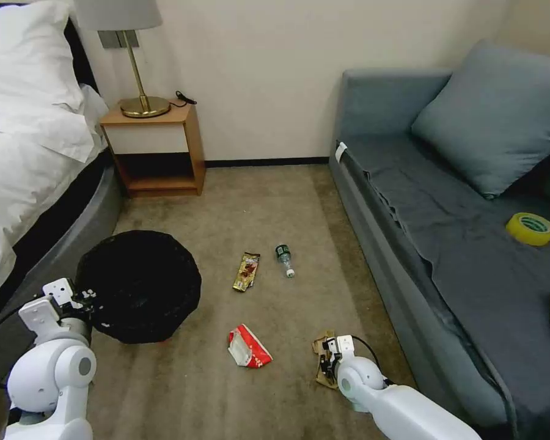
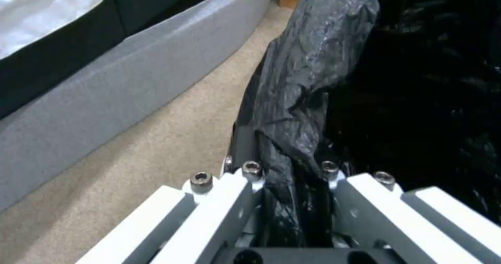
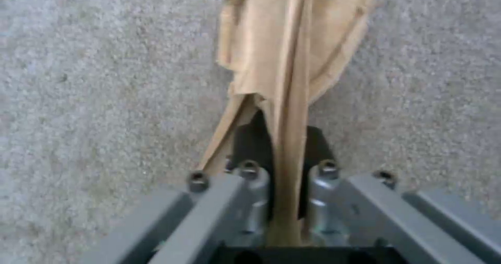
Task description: Pick up the trash bin, then pick up the garbage on the floor and place it into the trash bin.
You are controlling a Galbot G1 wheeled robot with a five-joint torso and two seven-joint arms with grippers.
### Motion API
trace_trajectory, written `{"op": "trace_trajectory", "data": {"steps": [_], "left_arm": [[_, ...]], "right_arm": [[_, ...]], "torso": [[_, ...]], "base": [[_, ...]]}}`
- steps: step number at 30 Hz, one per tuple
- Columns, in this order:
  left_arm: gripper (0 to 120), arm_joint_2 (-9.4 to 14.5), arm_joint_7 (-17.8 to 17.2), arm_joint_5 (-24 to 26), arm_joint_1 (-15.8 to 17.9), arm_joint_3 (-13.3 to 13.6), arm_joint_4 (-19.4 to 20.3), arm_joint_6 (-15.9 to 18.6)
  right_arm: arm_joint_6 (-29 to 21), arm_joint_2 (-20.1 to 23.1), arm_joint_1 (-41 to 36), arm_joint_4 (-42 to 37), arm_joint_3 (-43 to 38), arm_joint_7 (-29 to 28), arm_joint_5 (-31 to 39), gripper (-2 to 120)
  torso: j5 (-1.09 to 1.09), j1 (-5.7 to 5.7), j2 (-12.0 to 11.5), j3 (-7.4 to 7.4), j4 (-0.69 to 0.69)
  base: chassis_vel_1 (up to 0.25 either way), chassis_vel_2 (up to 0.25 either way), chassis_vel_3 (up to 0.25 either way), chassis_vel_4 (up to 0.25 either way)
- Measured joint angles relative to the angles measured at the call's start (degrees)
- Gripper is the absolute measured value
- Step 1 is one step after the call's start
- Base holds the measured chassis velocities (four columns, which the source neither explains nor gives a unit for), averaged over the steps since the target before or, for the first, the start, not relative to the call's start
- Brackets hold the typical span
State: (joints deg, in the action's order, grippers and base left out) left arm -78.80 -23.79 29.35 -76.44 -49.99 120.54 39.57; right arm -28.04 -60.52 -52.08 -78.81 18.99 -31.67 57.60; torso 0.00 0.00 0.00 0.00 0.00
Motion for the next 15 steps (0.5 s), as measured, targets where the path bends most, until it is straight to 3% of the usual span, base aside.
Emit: {"op": "trace_trajectory", "data": {"steps": [7, 12, 15], "left_arm": [[3, 0.01, 0.01, 0.12, 0.02, 0.38, 0.04, -0.01], [3, 0.05, 0.0, 0.48, -0.16, 0.95, 0.25, 0.18], [3, 0.0, -0.07, 0.59, -0.46, 1.73, 0.12, 0.38]], "right_arm": [[1.79, 2.88, -0.33, -5.5, -1.81, -0.23, 0.76, 0], [3.02, 5.08, 1.03, -15.66, -3.85, -0.16, 2.98, 0], [4.56, 5.14, 5.69, -22.86, -3.75, -0.77, 6.32, 0]], "torso": [[0.0, 0.0, 0.0, 0.0, -0.01], [0.0, 0.0, 0.0, 0.0, -0.01], [0.0, 0.0, 0.0, 0.0, -0.02]], "base": [[0.0, 0.0, 0.0, 0.0], [0.0, 0.0, 0.0, 0.0], [0.0, 0.0, 0.0, 0.0]]}}
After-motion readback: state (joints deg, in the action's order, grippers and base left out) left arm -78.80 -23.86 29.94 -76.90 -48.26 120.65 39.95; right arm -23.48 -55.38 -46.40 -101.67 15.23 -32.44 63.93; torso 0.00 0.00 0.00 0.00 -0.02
